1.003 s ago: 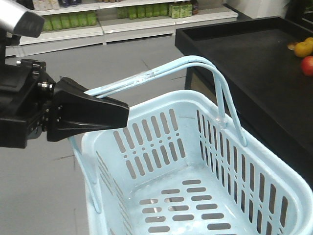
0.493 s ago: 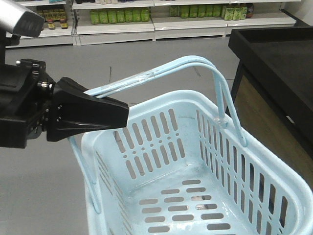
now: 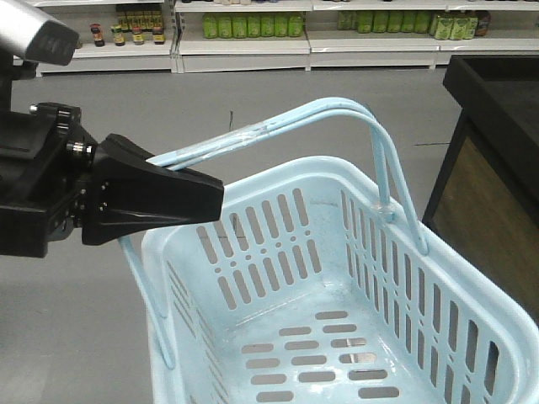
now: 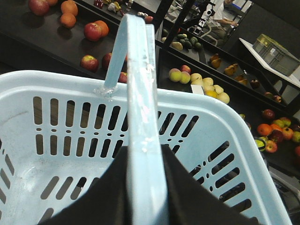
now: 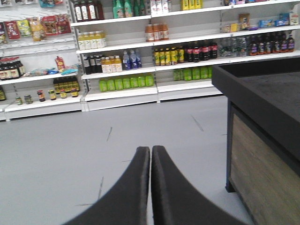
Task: Pick three apples into basket with both arms
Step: 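Turn the base away from the table carrying the basket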
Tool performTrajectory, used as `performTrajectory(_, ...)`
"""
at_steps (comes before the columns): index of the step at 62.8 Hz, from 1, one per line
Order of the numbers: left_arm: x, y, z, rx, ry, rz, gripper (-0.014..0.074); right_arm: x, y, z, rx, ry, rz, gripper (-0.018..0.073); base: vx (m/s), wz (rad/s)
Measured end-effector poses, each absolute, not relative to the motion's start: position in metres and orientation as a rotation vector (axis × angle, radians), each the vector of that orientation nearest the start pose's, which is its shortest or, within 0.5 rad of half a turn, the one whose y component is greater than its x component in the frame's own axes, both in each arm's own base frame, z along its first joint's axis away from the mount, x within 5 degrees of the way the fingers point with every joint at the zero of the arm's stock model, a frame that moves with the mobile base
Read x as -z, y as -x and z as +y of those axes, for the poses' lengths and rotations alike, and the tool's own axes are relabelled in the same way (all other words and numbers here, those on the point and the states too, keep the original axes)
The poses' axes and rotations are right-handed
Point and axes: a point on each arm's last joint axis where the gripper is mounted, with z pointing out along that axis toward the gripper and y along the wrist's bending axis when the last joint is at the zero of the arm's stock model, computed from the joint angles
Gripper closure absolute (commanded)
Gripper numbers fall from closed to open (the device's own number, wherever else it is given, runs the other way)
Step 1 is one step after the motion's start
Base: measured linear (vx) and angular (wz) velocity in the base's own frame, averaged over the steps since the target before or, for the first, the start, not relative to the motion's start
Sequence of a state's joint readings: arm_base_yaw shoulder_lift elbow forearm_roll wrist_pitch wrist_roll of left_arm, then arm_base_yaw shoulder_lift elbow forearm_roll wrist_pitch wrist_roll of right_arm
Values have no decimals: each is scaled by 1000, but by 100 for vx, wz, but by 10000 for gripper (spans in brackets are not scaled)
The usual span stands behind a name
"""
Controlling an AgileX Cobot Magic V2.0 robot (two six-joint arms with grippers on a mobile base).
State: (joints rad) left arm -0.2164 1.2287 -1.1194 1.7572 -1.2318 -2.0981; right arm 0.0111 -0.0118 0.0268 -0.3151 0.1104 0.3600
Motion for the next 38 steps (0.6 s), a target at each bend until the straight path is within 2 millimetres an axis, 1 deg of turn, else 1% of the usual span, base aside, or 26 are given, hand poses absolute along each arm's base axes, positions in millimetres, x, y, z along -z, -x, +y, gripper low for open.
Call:
performTrajectory(15, -402, -200, -130, 1354, -914, 1755, 602, -195, -57, -3, -18, -55, 1603, 564, 7, 30)
performTrajectory(38, -402, -200, -130, 1354, -914, 1755, 602, -195, -57, -3, -18, -55, 1603, 564, 16, 55)
